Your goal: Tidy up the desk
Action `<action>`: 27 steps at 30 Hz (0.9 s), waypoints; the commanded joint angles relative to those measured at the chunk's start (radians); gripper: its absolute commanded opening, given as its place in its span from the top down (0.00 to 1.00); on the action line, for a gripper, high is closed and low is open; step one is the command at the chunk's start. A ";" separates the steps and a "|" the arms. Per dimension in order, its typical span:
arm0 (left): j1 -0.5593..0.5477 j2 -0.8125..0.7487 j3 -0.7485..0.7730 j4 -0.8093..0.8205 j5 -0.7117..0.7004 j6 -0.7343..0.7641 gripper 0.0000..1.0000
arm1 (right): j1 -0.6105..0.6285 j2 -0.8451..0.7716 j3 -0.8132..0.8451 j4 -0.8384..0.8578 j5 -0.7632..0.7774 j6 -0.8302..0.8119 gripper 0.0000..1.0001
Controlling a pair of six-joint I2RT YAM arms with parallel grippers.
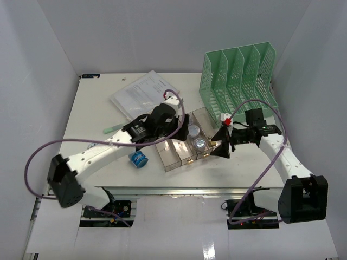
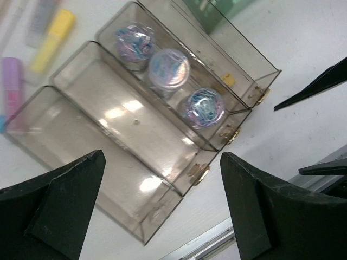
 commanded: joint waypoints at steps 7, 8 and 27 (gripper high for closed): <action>0.012 -0.785 -0.429 0.002 -0.468 0.122 0.02 | 0.504 0.164 0.250 0.150 0.461 0.346 0.14; 0.012 -0.861 -0.458 -0.001 -0.486 0.122 0.02 | 0.547 0.195 0.284 0.160 0.486 0.393 0.13; 0.014 -1.219 -0.612 0.020 -0.447 0.147 0.02 | 0.902 0.889 0.968 0.145 0.660 0.808 0.10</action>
